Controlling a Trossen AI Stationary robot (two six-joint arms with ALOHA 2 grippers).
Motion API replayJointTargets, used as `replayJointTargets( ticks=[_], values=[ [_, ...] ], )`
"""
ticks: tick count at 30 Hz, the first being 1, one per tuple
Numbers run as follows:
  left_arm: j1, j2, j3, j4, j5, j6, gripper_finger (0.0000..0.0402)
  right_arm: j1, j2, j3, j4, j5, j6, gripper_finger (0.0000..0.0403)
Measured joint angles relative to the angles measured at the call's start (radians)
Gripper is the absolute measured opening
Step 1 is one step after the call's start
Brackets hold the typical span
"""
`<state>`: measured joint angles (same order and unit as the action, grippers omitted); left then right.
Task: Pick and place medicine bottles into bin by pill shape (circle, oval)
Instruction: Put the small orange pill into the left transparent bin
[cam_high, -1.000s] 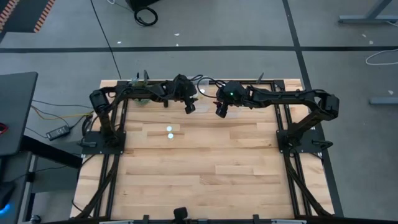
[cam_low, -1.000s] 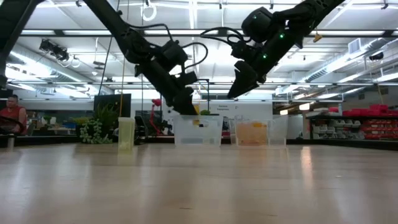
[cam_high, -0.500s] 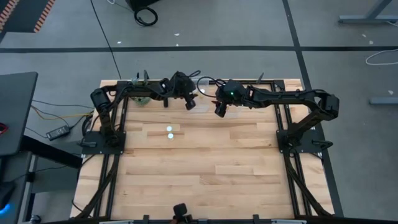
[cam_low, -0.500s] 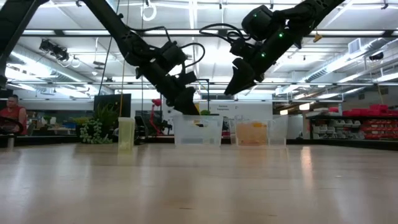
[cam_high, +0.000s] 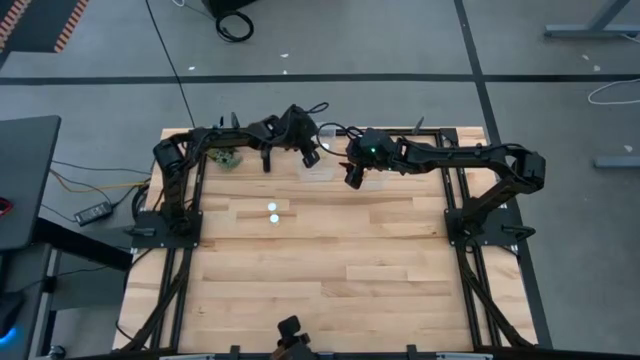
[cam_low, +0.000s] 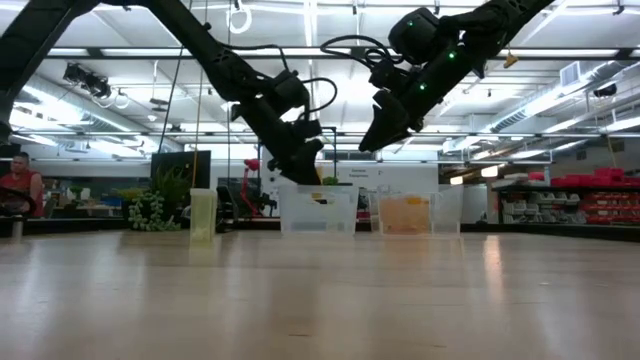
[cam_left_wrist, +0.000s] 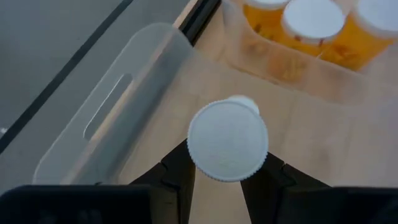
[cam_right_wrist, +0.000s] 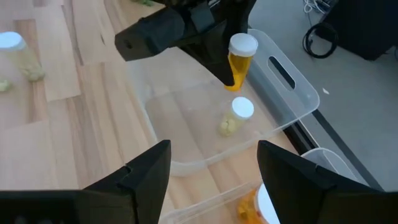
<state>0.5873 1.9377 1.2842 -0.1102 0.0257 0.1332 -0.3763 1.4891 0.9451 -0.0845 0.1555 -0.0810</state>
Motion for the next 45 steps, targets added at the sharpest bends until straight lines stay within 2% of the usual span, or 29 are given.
replayJointTargets(
  ticks=[33,45],
  values=[
    [-0.004,0.0,-0.001,-0.148,-0.003,-0.046,0.0116,-0.001,0.0,0.0,0.013,-0.008,0.017,0.0246],
    [-0.029,0.0,-0.001,-0.125,-0.003,-0.069,0.0117,-0.001,0.0,0.0,0.013,-0.008,0.03,0.0246]
  ],
)
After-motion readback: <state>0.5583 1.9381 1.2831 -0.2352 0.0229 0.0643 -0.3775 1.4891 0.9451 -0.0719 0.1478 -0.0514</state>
